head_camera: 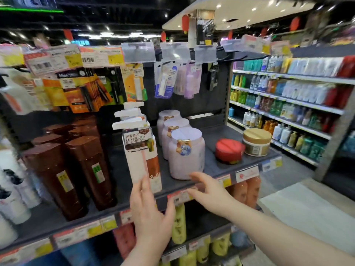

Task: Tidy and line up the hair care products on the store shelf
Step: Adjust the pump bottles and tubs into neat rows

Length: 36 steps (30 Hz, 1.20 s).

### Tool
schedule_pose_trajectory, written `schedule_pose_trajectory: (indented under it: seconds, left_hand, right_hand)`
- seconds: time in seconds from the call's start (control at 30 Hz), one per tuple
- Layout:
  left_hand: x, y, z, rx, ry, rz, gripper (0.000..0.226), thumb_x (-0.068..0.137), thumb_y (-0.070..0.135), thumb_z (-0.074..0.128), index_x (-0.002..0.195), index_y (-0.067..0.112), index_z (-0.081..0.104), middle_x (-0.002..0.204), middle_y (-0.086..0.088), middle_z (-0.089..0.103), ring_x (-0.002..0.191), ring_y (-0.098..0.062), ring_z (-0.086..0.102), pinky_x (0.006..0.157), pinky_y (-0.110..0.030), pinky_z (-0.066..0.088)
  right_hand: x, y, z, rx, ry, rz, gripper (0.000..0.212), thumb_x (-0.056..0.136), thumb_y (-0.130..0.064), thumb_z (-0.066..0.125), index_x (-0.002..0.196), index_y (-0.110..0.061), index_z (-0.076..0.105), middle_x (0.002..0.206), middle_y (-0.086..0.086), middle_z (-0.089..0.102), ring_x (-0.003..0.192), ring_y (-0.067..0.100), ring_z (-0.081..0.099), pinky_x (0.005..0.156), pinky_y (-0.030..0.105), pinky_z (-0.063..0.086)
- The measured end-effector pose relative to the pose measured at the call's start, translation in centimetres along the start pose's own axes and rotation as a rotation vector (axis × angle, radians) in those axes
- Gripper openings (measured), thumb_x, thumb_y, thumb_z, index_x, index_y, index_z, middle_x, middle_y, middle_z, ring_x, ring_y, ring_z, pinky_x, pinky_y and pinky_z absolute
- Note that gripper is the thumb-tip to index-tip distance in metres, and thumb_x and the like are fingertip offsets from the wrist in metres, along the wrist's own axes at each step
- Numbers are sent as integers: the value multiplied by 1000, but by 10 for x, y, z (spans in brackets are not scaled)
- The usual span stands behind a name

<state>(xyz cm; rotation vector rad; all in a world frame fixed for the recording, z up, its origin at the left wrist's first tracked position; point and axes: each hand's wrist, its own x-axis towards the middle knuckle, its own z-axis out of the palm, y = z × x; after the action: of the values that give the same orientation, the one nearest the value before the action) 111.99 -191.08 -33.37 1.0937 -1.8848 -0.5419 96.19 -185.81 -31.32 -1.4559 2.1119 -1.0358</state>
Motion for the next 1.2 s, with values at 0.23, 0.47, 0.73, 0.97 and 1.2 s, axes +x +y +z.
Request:
schedule_pose_trajectory:
  seconds: [0.23,0.47,0.73,0.97,1.2]
  left_hand:
    - [18,32,20,-148,-280,62,79,84,23,63,145,30,13,151,11,10,131,4,12,106,-16,13]
    - [62,57,62,-229,-230,-187,108,76,32,73,147,28,-9,158,8,-4,145,-13,1,115,-31,11]
    - [76,55,78,-325,-209,-290,117,68,21,81,147,30,-5,155,7,13,136,-4,15,106,-21,19]
    - [75,54,80,-236,-217,-308,124,66,14,81,146,31,-13,156,8,9,142,-11,13,113,-27,18]
    - [74,53,84,-219,-186,-303,122,67,16,81,146,32,-10,155,7,16,140,-11,19,109,-26,22]
  right_hand:
    - [35,20,-53,-46,147,29,61,80,-29,70,134,-13,45,135,6,49,125,21,48,102,31,38]
    - [84,36,-71,-11,-23,23,93,75,-38,74,148,-15,21,153,7,29,139,23,32,110,34,31]
    - [109,48,-60,184,-205,-104,107,69,-34,80,148,-22,9,137,-12,34,129,9,35,105,25,33]
    - [110,65,-60,234,-303,-146,109,67,-17,77,144,-41,4,146,-2,38,131,13,40,109,39,38]
    - [108,73,-56,193,-266,-173,107,55,-41,74,140,-45,9,141,-5,43,127,12,45,105,40,43]
